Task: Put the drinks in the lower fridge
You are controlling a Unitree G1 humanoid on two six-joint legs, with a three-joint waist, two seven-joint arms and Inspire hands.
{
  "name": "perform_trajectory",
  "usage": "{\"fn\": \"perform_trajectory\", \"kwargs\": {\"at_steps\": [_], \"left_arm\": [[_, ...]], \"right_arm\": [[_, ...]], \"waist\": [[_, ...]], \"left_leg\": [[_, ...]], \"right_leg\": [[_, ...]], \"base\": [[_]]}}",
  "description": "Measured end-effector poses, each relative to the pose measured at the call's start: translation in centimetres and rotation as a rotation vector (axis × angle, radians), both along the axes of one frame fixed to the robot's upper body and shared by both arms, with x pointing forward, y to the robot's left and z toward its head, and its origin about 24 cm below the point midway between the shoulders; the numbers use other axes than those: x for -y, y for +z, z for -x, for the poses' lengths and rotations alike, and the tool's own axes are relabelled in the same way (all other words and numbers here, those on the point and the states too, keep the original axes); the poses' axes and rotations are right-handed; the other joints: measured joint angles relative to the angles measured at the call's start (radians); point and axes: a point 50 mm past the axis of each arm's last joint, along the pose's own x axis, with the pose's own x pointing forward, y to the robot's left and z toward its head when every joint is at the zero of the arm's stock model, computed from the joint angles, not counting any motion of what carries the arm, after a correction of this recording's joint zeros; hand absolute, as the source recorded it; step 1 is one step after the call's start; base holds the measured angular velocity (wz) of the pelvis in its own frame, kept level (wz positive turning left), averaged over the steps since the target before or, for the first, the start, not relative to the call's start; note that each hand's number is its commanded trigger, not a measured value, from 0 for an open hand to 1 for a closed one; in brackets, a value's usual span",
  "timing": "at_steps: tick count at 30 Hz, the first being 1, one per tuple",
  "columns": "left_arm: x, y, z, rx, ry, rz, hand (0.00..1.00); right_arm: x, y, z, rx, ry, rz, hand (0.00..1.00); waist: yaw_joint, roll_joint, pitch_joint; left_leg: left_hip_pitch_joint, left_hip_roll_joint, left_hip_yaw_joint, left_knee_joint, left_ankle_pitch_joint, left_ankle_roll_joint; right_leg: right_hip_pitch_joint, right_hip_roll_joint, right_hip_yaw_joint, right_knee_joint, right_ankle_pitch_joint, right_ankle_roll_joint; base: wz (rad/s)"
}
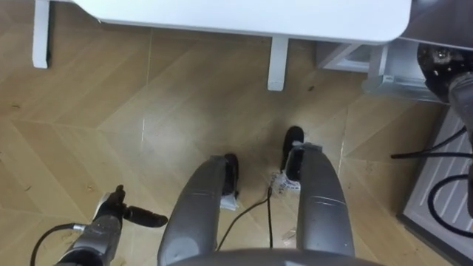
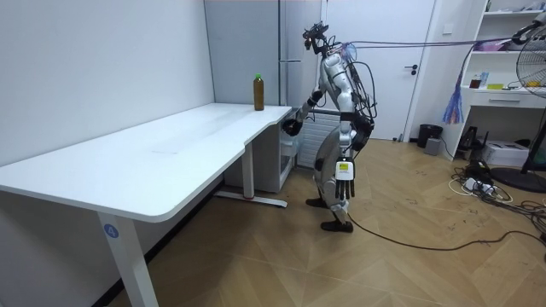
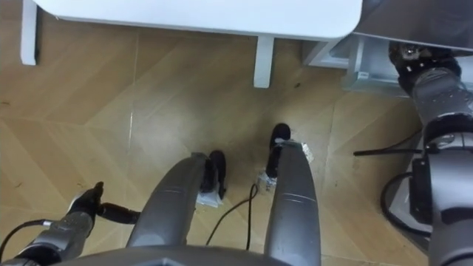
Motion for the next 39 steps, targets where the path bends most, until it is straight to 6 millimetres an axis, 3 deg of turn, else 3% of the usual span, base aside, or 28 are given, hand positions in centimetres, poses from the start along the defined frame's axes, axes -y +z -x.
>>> {"fn": "perform_trajectory", "kwargs": {"at_steps": [14, 23, 39], "left_arm": [[0.3, 0.2, -0.4, 0.029, -0.019, 0.01, 0.0], [0.3, 0.2, -0.2, 0.021, -0.019, 0.01, 0.0], [0.1, 0.0, 0.1, -0.001, -0.006, 0.056, 0.0]], "right_arm": [[0.2, 0.2, 0.1, -0.035, -0.041, -0.003, 0.0], [0.4, 0.9, -0.3, 0.012, 0.021, 0.059, 0.0], [1.1, -1.7, 1.8, -0.054, 0.061, 0.041, 0.0]], "waist": [[0.003, 0.001, -0.0006], [0.008, 0.0, -0.0002], [0.027, -0.003, 0.0014]], "left_leg": [[0.008, -0.001, 0.001, 0.001, 0.0, 0.001], [0.064, 0.006, 0.003, -0.017, 0.0, 0.0], [0.147, 0.002, -0.005, -0.052, 0.0, 0.0]], "right_leg": [[0.008, -0.005, -0.006, 0.0, 0.0, 0.001], [0.064, 0.01, 0.002, -0.023, 0.006, 0.002], [0.139, 0.011, 0.003, -0.04, 0.001, 0.004]], "base": [[0.0], [-0.05], [0.0]]}}
